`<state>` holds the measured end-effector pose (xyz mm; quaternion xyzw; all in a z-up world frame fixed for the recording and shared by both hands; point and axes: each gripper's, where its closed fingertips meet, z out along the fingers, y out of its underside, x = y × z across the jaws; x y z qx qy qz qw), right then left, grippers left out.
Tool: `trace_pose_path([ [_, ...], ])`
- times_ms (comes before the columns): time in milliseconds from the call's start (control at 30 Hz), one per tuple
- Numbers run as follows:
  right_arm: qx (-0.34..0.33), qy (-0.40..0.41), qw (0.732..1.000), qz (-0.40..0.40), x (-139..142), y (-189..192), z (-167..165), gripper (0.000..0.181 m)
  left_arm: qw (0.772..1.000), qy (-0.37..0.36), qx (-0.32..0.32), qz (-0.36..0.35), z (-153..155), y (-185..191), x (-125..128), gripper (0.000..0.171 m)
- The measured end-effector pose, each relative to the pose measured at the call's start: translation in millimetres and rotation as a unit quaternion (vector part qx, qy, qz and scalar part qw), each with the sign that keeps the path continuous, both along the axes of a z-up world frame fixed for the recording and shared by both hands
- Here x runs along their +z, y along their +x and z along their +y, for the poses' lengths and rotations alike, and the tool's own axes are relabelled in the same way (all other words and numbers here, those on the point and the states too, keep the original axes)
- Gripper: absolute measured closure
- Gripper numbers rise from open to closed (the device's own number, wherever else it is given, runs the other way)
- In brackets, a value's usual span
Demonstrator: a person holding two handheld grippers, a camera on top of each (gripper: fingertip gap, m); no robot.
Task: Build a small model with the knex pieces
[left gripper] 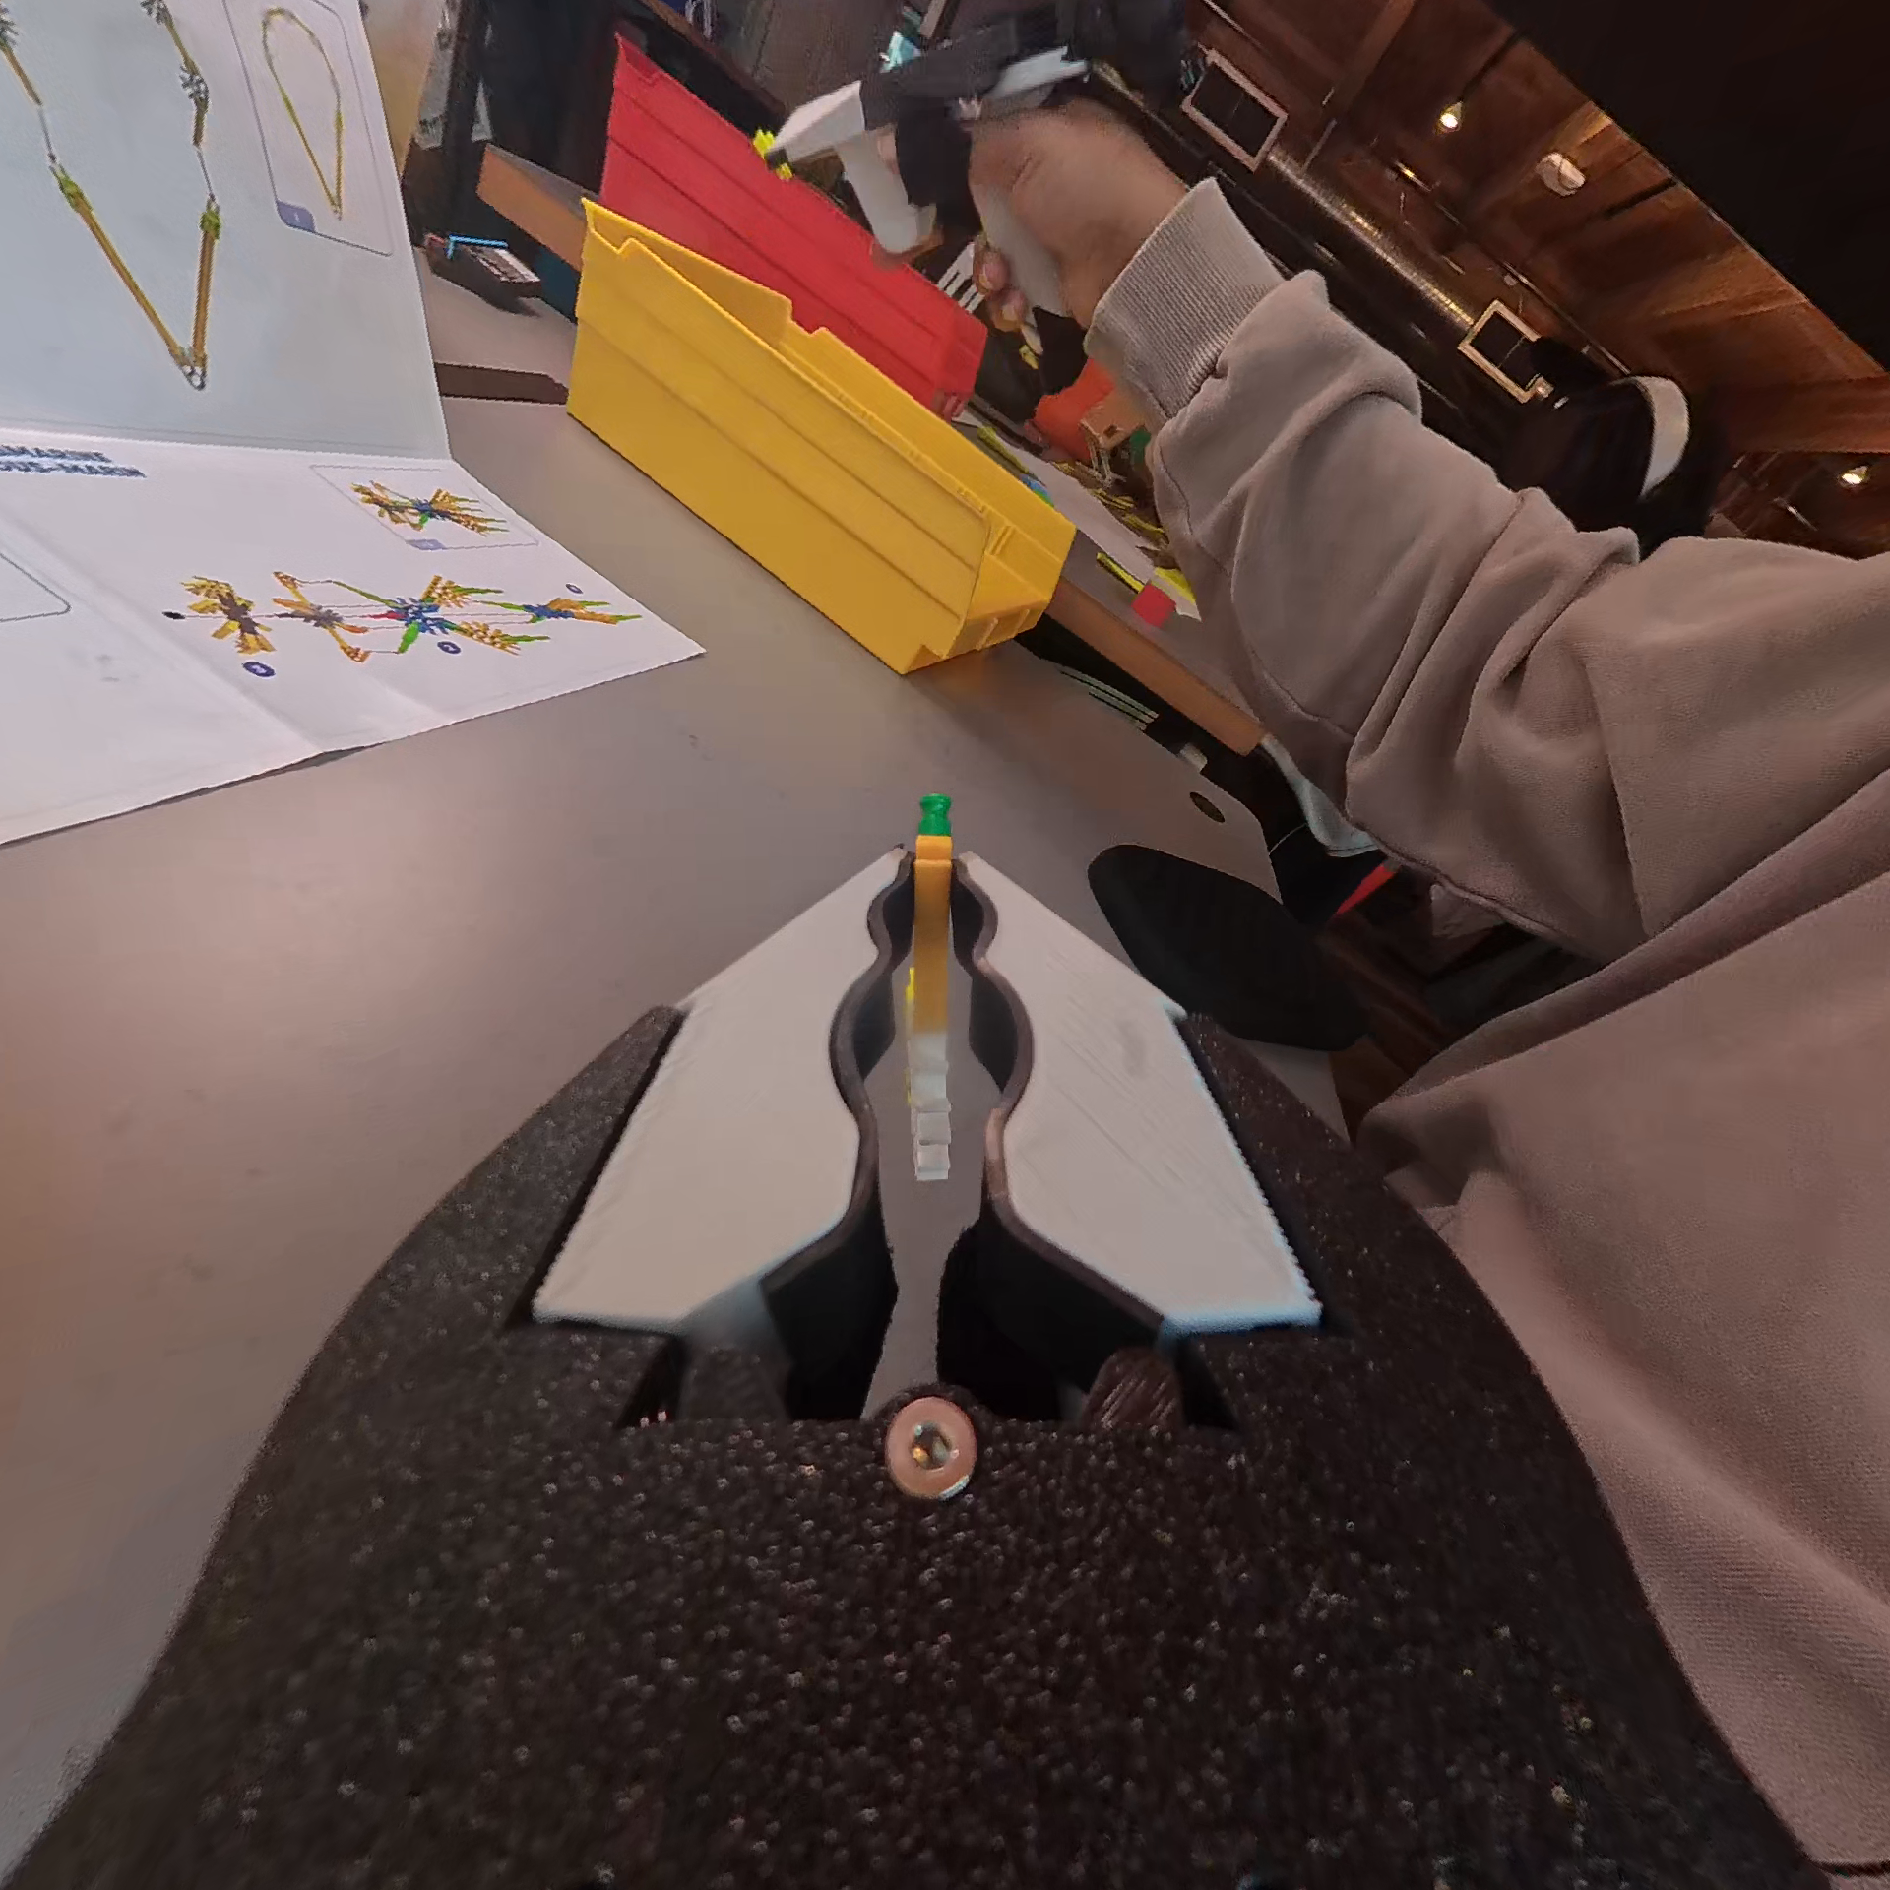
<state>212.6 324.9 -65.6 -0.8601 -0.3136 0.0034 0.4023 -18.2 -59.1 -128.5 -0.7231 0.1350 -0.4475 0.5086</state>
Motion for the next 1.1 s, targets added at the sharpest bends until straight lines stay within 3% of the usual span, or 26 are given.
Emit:
trace_pose_path([
  [67, -0.005, -0.011, 1.000, -0.002, -12, 27, -5, 0.171, 1.000, 0.014, -0.013, -0.003, -4, 7, 5, 0.166],
  [167, 0.011, 0.006, 0.999, 0.036, -16, 38, -13, 0.154, 0.999, 0.029, -0.031, -0.005, -9, 16, 8, 0.166],
  [300, 0.110, 0.063, 0.986, 0.104, 9, 3, -54, 0.142, 0.998, 0.044, -0.043, -0.001, -14, 22, 10, 0.166],
  [367, 0.208, 0.072, 0.962, 0.160, 25, -41, -104, 0.141, 0.997, 0.051, -0.049, -0.010, -16, 23, 14, 0.166],
  [433, 0.316, 0.054, 0.921, 0.219, 31, -88, -173, 0.141, 0.996, 0.057, -0.057, -0.024, -19, 25, 19, 0.166],
  [567, 0.486, -0.069, 0.825, 0.279, -7, -160, -317, 0.138, 0.994, 0.071, -0.069, -0.036, -23, 28, 25, 0.166],
  [667, 0.557, -0.127, 0.765, 0.297, -39, -187, -387, 0.141, 0.993, 0.083, -0.074, -0.045, -27, 29, 30, 0.166],
  [800, 0.579, -0.120, 0.733, 0.335, -48, -204, -408, 0.175, 0.994, 0.085, -0.063, -0.039, -24, 27, 29, 0.166],
  [967, 0.568, -0.128, 0.728, 0.362, -47, -203, -402, 0.176, 0.995, 0.076, -0.054, -0.032, -21, 26, 25, 0.165],
  [1100, 0.567, -0.150, 0.705, 0.398, -43, -199, -406, 0.176, 0.993, 0.077, -0.081, -0.031, -27, 35, 25, 0.152],
])
